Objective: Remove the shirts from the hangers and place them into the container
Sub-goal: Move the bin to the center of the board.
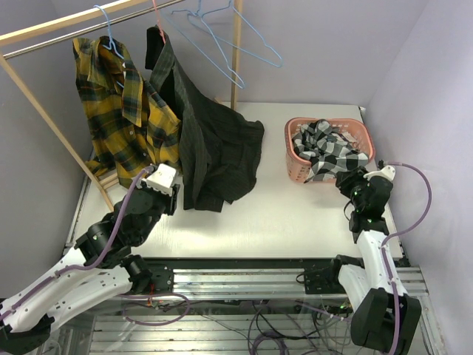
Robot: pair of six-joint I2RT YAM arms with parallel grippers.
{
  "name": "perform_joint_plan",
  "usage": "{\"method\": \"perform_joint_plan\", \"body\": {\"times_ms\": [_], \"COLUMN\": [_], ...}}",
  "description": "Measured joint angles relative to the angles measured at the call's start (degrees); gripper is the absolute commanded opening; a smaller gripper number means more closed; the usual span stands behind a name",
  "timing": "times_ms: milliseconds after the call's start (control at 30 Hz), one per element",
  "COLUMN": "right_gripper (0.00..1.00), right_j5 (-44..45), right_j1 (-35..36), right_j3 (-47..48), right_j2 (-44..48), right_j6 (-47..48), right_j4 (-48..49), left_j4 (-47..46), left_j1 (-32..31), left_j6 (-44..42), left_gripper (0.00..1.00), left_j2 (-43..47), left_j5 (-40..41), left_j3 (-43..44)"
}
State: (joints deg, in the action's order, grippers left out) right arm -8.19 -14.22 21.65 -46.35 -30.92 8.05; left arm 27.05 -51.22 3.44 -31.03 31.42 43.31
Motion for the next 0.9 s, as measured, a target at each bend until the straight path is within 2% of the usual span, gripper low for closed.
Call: {"method": "perform_joint_plan", "body": {"times_ms": [100,200,533,633,900], "right_gripper": [0.62,0.71,0.74,0.72,0.64], "right_j5": [0.2,1.6,3.6,1.8,-7.0], "right_j1": [0.0,0.0,-1.7,-3.4,-4.9], "right_j3": [0.0,0.0,-4.1,-6.0,-9.2], "right_j2": [-0.5,-0.4,6.2,4.7,-4.8], "right_j6": [0.4,1.6,4.2,4.0,1.9], "right_j4": [0.8,0.4,1.5,4.1,18.8], "left_j4": [0.0,0.0,0.0,0.0,-0.1], "left_j1": [0.0,0.0,0.0,0.0,0.0], "left_j6": [0.0,0.0,0.0,0.0,0.0], "left_gripper": [0.46,0.46,0.45,0.45,0.46], "left_j2": [0.0,0.0,-0.4,-1.1,-1.0], "left_j5": [0.0,0.0,-0.7,-1.2,-1.7], "left_j3": [0.0,0.0,0.0,0.0,0.0]}}
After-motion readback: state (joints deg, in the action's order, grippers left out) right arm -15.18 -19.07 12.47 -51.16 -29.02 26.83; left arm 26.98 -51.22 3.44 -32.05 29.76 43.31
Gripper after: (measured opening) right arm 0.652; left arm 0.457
